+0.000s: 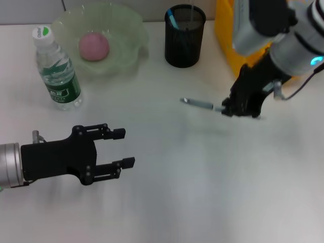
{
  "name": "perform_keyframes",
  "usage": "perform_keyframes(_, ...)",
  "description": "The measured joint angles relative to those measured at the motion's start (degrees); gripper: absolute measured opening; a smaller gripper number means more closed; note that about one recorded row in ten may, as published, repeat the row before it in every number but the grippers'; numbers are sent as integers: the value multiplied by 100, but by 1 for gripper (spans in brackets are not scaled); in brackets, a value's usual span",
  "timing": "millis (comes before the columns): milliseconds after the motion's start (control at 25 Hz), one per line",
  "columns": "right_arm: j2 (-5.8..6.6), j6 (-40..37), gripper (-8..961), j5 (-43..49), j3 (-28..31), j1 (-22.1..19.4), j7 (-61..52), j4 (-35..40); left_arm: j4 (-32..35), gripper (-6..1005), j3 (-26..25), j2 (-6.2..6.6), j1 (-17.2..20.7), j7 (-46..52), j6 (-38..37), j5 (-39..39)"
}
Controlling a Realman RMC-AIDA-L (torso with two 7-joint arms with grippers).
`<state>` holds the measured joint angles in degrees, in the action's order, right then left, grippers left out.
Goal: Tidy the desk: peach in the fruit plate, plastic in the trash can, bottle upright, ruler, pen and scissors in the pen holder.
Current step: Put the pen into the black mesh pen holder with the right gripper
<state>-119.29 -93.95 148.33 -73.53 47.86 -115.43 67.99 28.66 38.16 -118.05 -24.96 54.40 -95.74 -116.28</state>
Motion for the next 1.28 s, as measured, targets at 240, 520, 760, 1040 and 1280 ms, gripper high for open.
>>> perform_keyframes(240, -9, 384, 145, 121, 150, 14, 173, 170, 29, 666, -26, 9, -7, 5, 43, -38)
perform_keyframes(520, -14, 449, 150, 891, -66, 161, 790, 731, 39, 666, -53, -8, -20, 14, 241, -17)
perform_keyframes(760, -22, 425, 154, 1311, -303, 190, 1803, 1467, -103, 666, -268, -35, -78, 61, 798, 47)
perform_keyframes(1040, -31, 941, 159, 1676, -599, 191, 2245, 1455, -296, 666, -260, -38, -185, 78, 983, 58)
perform_keyframes(1280, -45, 1735, 163, 1882, -1100, -3, 2837, 1370, -342, 666, -293, -53, -194, -27, 1011, 170)
